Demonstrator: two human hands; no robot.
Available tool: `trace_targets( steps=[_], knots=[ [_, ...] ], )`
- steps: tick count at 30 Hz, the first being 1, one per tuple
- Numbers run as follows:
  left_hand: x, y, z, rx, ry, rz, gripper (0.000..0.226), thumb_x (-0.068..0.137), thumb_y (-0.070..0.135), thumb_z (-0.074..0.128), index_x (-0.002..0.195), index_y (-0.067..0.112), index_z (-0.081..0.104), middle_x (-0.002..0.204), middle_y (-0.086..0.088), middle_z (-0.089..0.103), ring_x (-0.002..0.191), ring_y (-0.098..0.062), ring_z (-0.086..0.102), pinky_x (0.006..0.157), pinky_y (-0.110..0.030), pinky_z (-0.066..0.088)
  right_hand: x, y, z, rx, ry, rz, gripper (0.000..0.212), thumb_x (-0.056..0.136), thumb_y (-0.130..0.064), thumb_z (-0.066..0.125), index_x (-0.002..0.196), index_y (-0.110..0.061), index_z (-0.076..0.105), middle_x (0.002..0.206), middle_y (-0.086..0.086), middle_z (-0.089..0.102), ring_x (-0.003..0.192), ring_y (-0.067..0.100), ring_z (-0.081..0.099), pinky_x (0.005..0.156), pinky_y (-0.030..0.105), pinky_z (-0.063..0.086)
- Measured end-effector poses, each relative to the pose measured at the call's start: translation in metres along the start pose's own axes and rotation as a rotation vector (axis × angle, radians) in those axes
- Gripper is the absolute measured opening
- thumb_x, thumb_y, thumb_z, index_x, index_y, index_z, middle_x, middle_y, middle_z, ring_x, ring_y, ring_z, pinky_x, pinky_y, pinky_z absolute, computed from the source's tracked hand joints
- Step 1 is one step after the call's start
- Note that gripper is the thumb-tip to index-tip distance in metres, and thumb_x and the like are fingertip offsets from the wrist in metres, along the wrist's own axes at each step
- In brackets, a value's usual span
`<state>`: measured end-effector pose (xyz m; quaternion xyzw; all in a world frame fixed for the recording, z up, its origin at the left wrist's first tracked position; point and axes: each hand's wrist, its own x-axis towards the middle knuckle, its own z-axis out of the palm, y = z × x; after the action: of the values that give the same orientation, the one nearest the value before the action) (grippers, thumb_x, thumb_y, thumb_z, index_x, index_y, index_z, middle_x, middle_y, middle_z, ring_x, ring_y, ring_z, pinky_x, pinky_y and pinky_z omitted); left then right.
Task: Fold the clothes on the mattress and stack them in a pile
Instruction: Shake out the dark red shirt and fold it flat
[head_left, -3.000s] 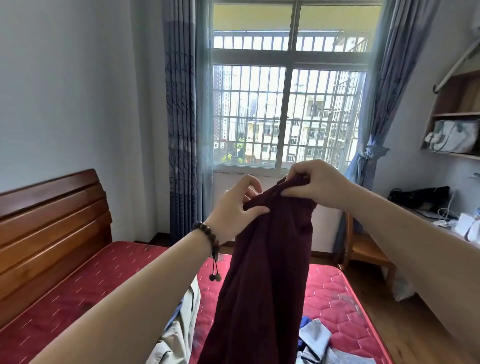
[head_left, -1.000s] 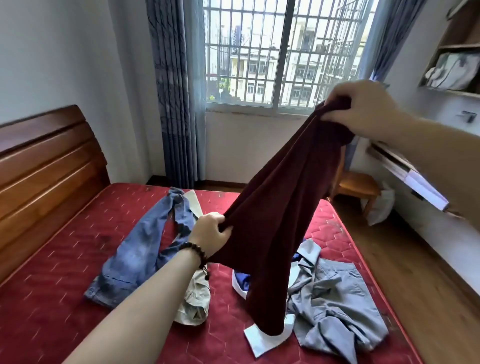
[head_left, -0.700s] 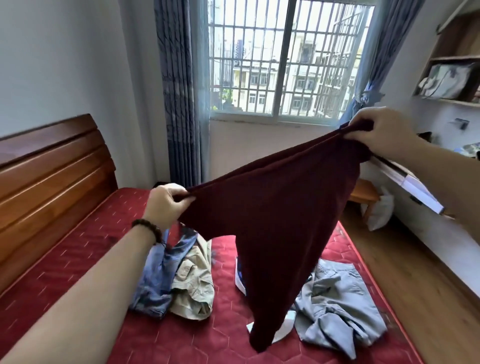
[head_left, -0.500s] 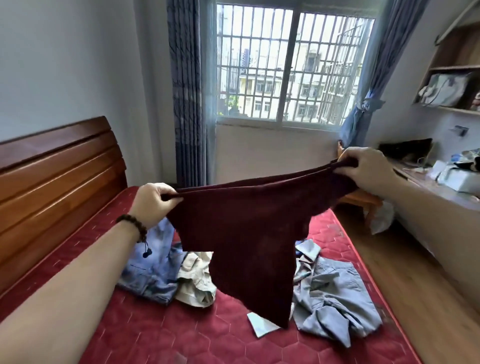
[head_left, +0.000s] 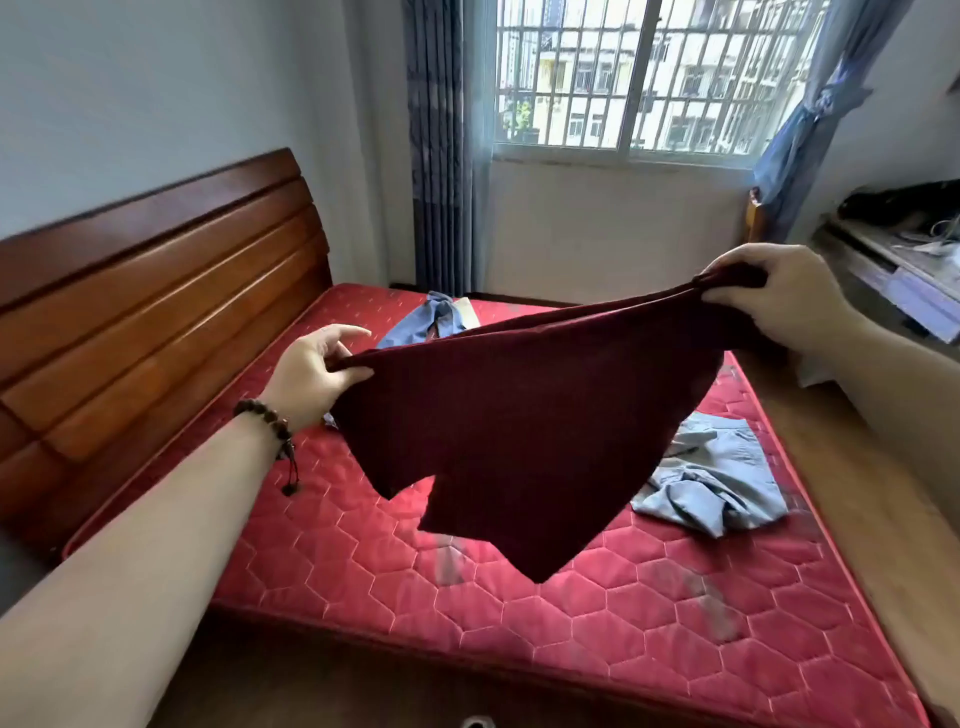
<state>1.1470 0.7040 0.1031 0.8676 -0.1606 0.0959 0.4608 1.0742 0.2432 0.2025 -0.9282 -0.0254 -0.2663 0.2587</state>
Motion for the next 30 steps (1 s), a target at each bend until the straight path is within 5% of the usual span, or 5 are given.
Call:
trace_targets(
  steps=[3, 10, 16, 21, 30],
  knots=[
    [-0.005, -0.006, -0.005, -0.071, 0.003, -0.075, 0.013, 0.080, 0.004, 0.075, 0.092, 0.004, 0.071, 0.077, -0.004, 0.066, 0.067, -0.010, 0.058, 0.066, -0.019, 0.048, 0.006, -0.008, 0.001, -0.002, 0.001, 0.037, 0.022, 0.076, -0.013, 0.079, 0.096, -0.009, 0.072, 0.084, 0.009, 0.065, 0.062, -0.012, 0.056, 0.059, 0.000, 0.038],
    [0.007, -0.073, 0.037, -0.167, -0.059, -0.304, 0.013, 0.081, -0.004, 0.070, 0.094, -0.002, 0.069, 0.072, -0.004, 0.067, 0.055, 0.002, 0.059, 0.061, -0.011, 0.049, 0.032, 0.024, 0.071, -0.009, -0.120, 0.192, 0.020, 0.074, -0.012, 0.081, 0.091, -0.007, 0.071, 0.077, 0.012, 0.062, 0.054, 0.000, 0.057, 0.045, 0.005, 0.040],
    [0.039, -0.186, 0.112, -0.150, -0.152, -0.515, 0.014, 0.079, -0.008, 0.070, 0.083, 0.005, 0.070, 0.058, 0.013, 0.067, 0.052, 0.006, 0.058, 0.060, -0.007, 0.047, 0.047, 0.104, 0.212, -0.122, -0.231, 0.319, 0.021, 0.072, -0.016, 0.081, 0.090, -0.009, 0.072, 0.081, 0.008, 0.063, 0.079, 0.023, 0.057, 0.066, 0.024, 0.033],
    [0.082, -0.291, 0.185, -0.102, -0.224, -0.659, 0.011, 0.080, -0.008, 0.069, 0.084, 0.002, 0.071, 0.068, -0.002, 0.067, 0.059, -0.007, 0.059, 0.066, -0.020, 0.047, 0.072, 0.187, 0.344, -0.152, -0.320, 0.466, 0.017, 0.076, -0.012, 0.077, 0.090, -0.009, 0.069, 0.094, 0.016, 0.069, 0.089, 0.030, 0.062, 0.076, 0.033, 0.043],
    [0.159, -0.439, 0.299, 0.060, -0.228, -0.761, 0.012, 0.082, -0.004, 0.067, 0.090, 0.003, 0.073, 0.084, -0.012, 0.070, 0.073, -0.018, 0.059, 0.063, -0.009, 0.044, 0.102, 0.316, 0.538, -0.166, -0.438, 0.494, 0.015, 0.079, -0.016, 0.074, 0.093, -0.016, 0.069, 0.094, 0.009, 0.069, 0.091, 0.028, 0.059, 0.073, 0.032, 0.042]
  ],
)
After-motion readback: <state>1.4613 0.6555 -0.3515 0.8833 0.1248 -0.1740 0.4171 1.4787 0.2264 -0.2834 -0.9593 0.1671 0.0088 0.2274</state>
